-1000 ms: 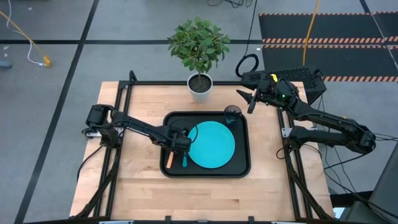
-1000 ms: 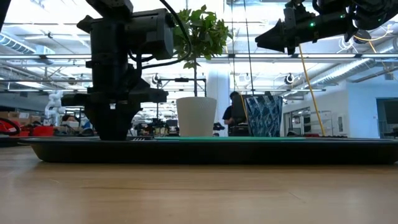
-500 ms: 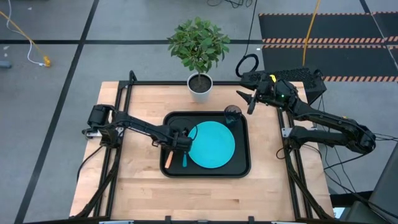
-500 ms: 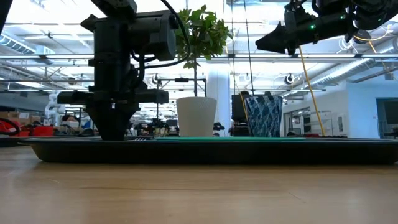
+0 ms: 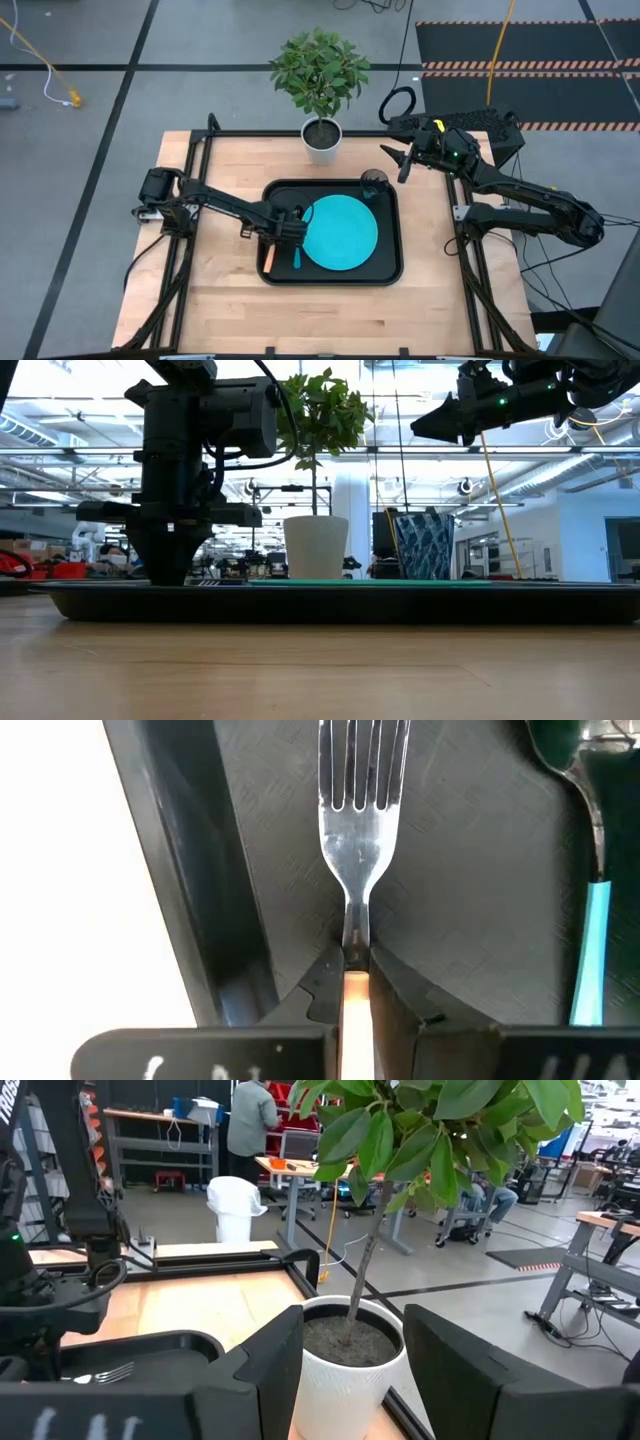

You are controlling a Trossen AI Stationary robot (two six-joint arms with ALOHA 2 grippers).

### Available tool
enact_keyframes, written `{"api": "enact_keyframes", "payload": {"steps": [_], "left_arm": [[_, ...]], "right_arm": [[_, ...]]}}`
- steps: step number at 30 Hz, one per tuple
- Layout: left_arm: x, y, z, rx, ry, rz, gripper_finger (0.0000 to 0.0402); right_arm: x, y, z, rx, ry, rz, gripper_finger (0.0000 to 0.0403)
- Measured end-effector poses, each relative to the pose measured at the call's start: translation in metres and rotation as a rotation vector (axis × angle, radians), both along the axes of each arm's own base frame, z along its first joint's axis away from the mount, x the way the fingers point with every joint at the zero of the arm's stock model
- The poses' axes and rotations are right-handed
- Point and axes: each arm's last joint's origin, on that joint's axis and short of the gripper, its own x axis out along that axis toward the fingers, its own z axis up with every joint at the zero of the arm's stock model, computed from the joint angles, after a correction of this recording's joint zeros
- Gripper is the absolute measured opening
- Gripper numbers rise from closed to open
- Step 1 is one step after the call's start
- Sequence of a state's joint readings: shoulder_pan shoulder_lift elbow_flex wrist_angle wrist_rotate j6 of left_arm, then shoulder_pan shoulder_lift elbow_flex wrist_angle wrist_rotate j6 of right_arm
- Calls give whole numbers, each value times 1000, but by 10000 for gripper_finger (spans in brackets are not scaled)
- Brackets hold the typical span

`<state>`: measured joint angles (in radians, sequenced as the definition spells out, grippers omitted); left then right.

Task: Pick and place plate/cup/fork/spoon on tray
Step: Adjust the yellow fork on the black tray

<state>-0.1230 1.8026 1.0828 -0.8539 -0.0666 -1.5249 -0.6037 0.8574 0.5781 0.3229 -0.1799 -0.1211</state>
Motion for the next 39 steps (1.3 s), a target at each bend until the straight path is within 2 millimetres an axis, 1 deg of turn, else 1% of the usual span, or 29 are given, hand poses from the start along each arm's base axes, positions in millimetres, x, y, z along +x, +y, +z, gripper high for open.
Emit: {"api": "enact_keyframes", "payload": {"steps": [8, 13, 21, 28, 39], "left_arm": [[-1, 7, 3, 32, 5, 40, 34], [-1, 7, 3, 38, -4, 63, 29], [0, 7, 3, 42, -12, 129, 38], [0, 7, 3, 46, -14, 139, 40], [0, 8, 3, 49, -15, 139, 42]], "right_arm": [[0, 0, 0, -1, -1, 0, 169], [0, 0, 0, -1, -1, 0, 169], [0, 0, 0, -4, 1, 0, 169], [-1, 1, 0, -20, 16, 1, 169], [-8, 6, 7, -48, -12, 1, 169]]}}
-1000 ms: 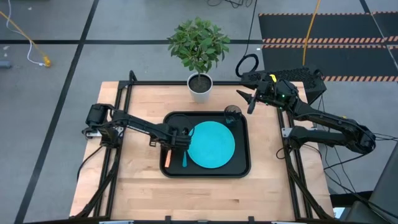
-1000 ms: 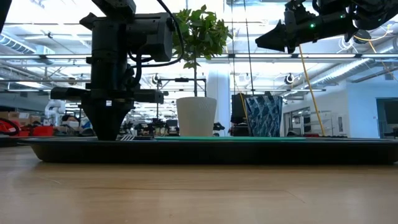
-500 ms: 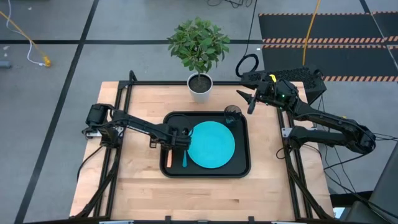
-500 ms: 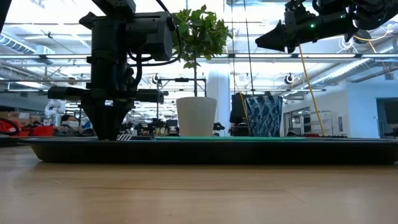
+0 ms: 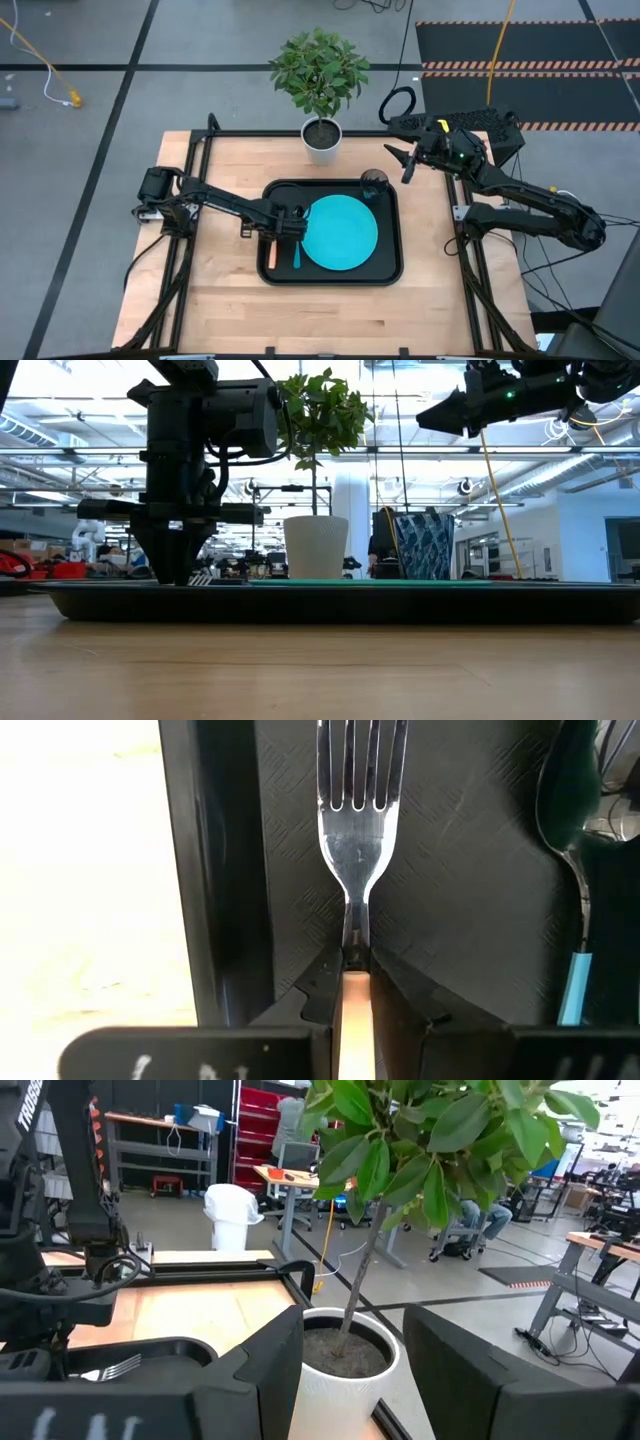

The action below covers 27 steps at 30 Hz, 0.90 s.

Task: Pick and place plate/cup/fork/spoon on tray
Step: Adjust the yellow fork on the black tray, then adjust the blue spoon on the black tray

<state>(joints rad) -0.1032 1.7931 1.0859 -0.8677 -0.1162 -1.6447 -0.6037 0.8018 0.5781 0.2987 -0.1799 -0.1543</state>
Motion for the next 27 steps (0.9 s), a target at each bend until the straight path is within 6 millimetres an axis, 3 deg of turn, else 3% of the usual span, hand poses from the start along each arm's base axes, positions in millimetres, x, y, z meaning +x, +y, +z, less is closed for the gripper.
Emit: {"api": "enact_keyframes", "payload": {"steps": [14, 21, 27], "left_arm": [[0, 0, 0, -1, -1, -3, 119], [0, 0, 3, -16, 0, -53, 124], [-3, 0, 19, -24, -68, -67, 124]], "right_arm": [[-1, 0, -1, 9, 14, 0, 169], [-1, 0, -1, 3, 17, 0, 169], [0, 0, -1, 2, 17, 1, 169]]}}
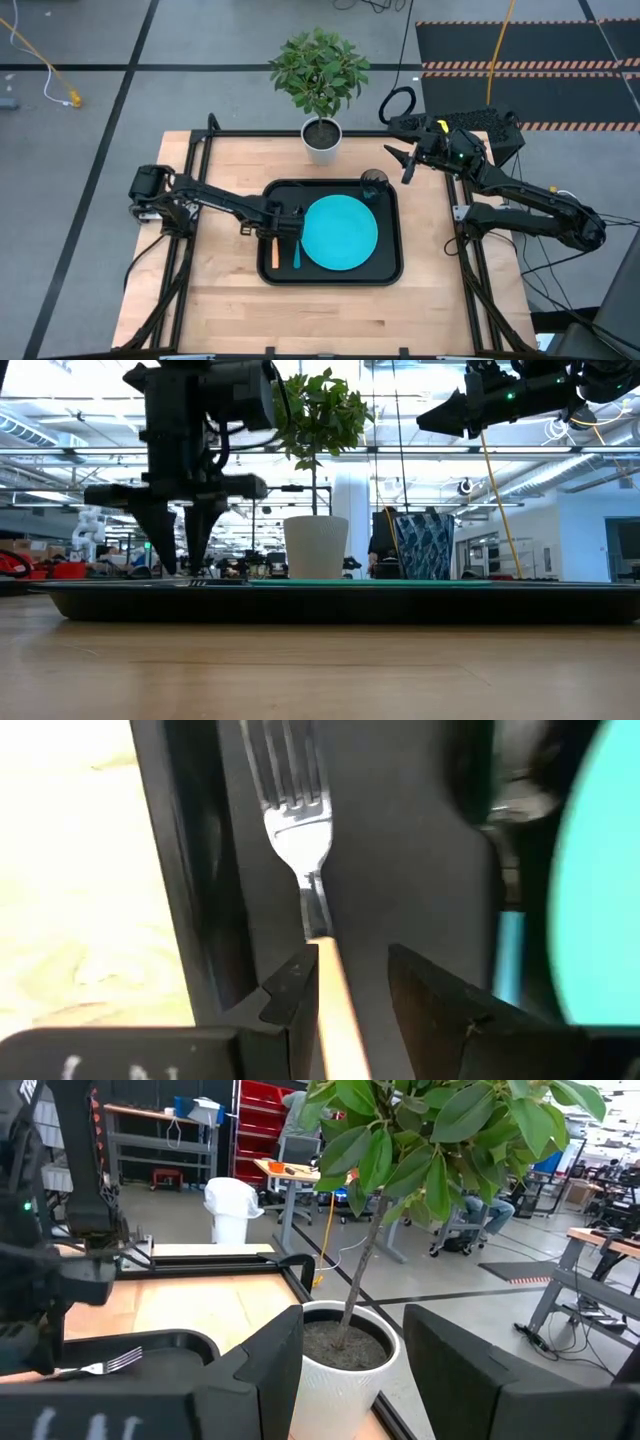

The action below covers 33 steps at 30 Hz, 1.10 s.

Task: Pick and place plate/cup/fork/spoon on tray
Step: Adjust the blue spoon on the black tray

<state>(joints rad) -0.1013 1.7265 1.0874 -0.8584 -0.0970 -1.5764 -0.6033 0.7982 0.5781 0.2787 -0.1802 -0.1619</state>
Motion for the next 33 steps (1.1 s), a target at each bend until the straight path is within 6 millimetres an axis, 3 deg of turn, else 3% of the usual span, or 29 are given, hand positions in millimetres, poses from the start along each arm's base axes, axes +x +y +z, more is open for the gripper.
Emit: {"api": "enact_keyframes", "payload": {"steps": [4, 10, 22, 33], "left_arm": [[2, -1, 12, -6, -96, -1, 124], [22, -9, 17, -22, -304, -104, 124], [22, -29, 16, 14, -314, -314, 124], [40, -52, 30, 158, -566, -519, 124]], "right_arm": [[0, 0, 0, 10, -4, 0, 169], [0, 0, 0, 13, -6, 0, 169], [0, 0, 0, 10, -5, 0, 169], [0, 0, 0, 7, -3, 0, 169]]}}
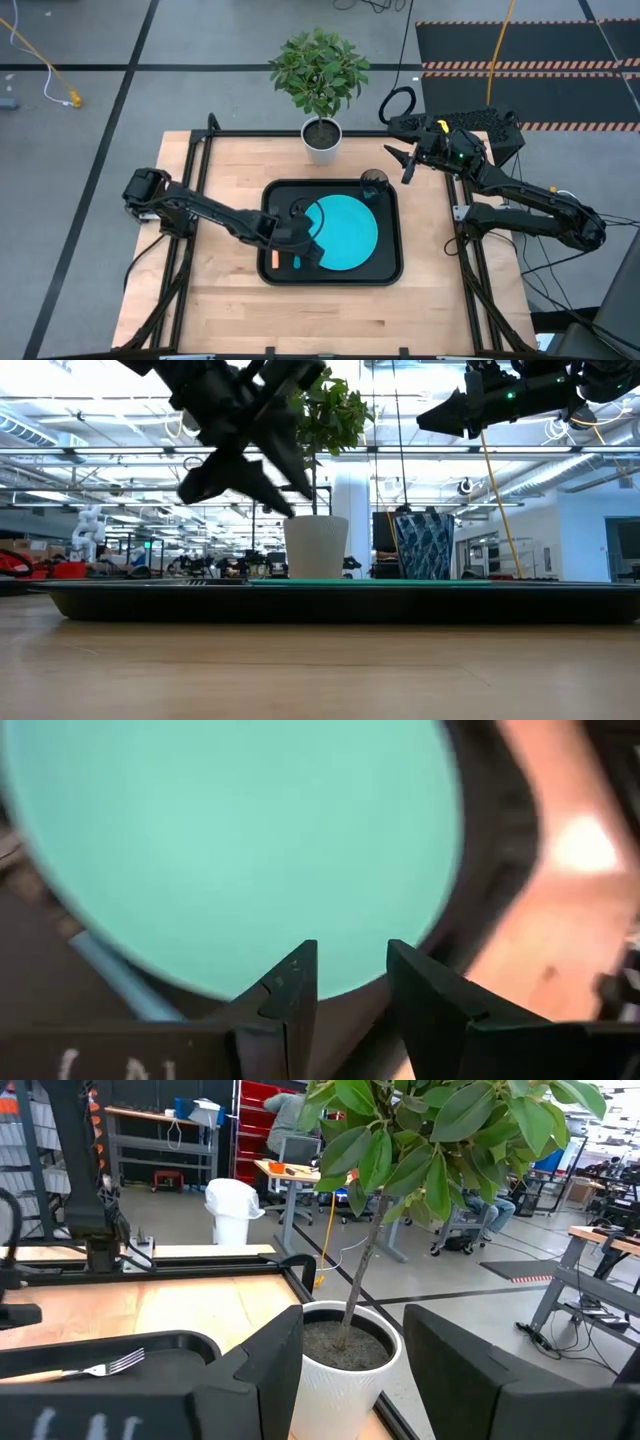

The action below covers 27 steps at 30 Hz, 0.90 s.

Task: Pick and place plate/cup/fork/spoon on tray
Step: Adjust the blue spoon on the black tray

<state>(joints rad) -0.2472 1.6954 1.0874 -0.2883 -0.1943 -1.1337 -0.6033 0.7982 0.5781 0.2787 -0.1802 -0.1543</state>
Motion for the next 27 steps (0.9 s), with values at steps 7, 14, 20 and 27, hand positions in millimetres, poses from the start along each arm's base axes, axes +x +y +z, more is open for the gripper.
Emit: {"api": "enact_keyframes", "payload": {"steps": [7, 14, 20, 27], "left_arm": [[6, -9, -4, 17, -56, -33, 124], [40, -26, 1, 81, -35, -159, 124], [42, -21, 4, 147, 294, -102, 124], [48, -22, -10, 129, 381, -23, 124]], "right_arm": [[0, 0, 0, 0, 0, 0, 169], [-1, 0, 1, -7, -2, -3, 169], [-4, 2, 3, 1, -11, -3, 169], [-7, 2, 4, 4, -13, -14, 169]]}}
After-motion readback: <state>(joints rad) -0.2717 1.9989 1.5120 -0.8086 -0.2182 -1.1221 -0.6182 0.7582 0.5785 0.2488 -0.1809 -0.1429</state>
